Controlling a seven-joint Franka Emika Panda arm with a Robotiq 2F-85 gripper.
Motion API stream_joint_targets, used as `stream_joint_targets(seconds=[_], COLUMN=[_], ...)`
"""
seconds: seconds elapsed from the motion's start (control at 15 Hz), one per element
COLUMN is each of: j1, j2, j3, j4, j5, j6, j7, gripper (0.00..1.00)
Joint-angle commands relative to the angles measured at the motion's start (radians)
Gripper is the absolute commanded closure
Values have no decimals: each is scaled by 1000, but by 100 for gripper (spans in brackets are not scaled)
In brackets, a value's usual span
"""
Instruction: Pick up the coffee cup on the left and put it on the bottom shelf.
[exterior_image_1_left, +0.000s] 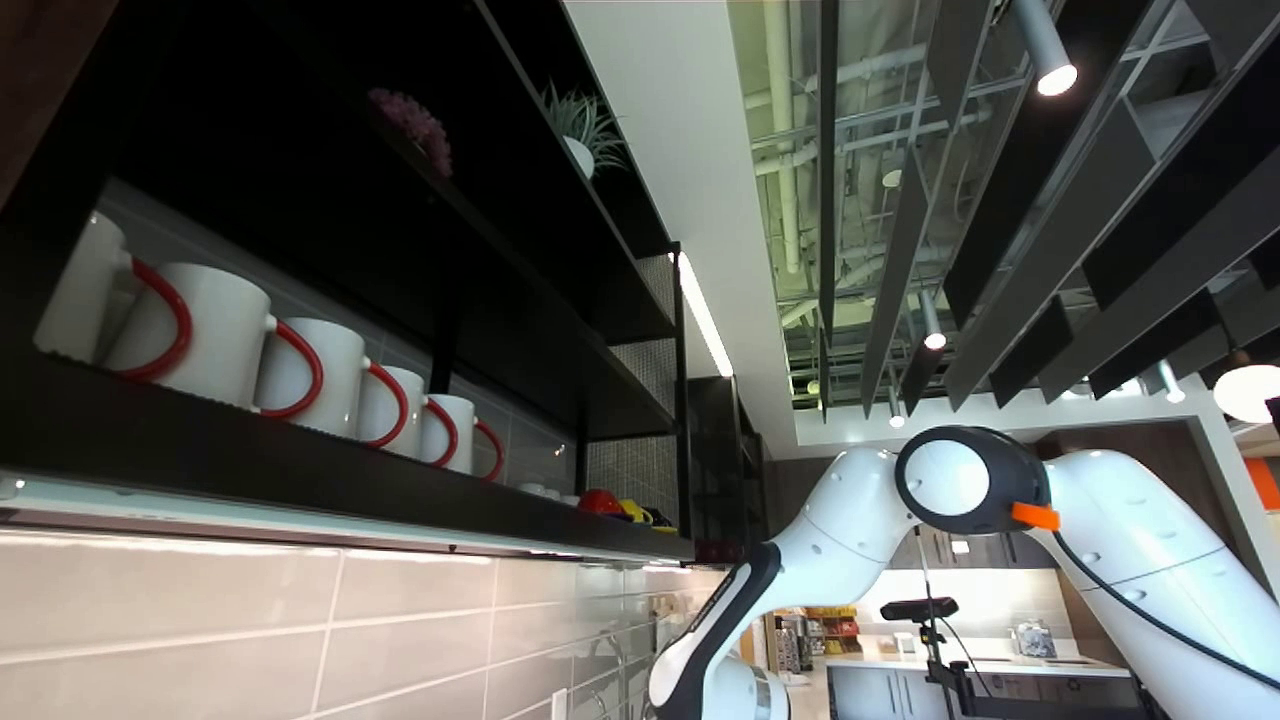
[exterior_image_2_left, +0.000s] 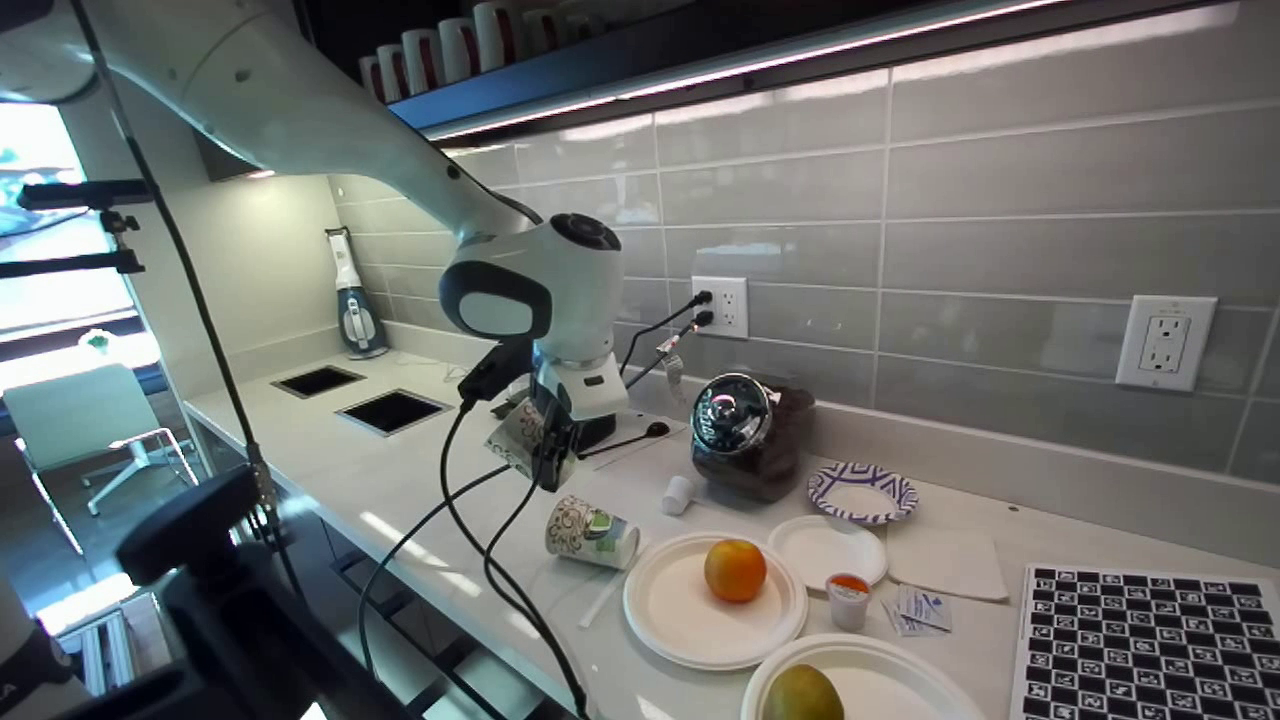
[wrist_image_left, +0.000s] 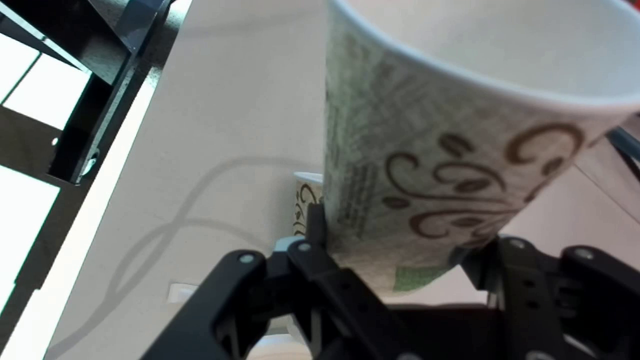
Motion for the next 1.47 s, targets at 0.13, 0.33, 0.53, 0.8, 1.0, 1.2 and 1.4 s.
stream_joint_targets(seconds=[0.13,0.33,0.53,0.8,1.0,1.2,1.4], j1=[54,115,313,597,819,1035,1243], j2=[-83,-140,-200,-192,-191,-180,-154], j3=[-14,-46,-232,-554,-796,-1013,-1211], j4=[-88,-155,-230,-199,-146,-86,-43], j5=[-190,-407,-648,-964,-1201,-1433,-1640], j6=[223,352,440,496,496,469,432], j7=[152,301,466,714,920,1147,1369], gripper=[62,62,62,62,62,62,62])
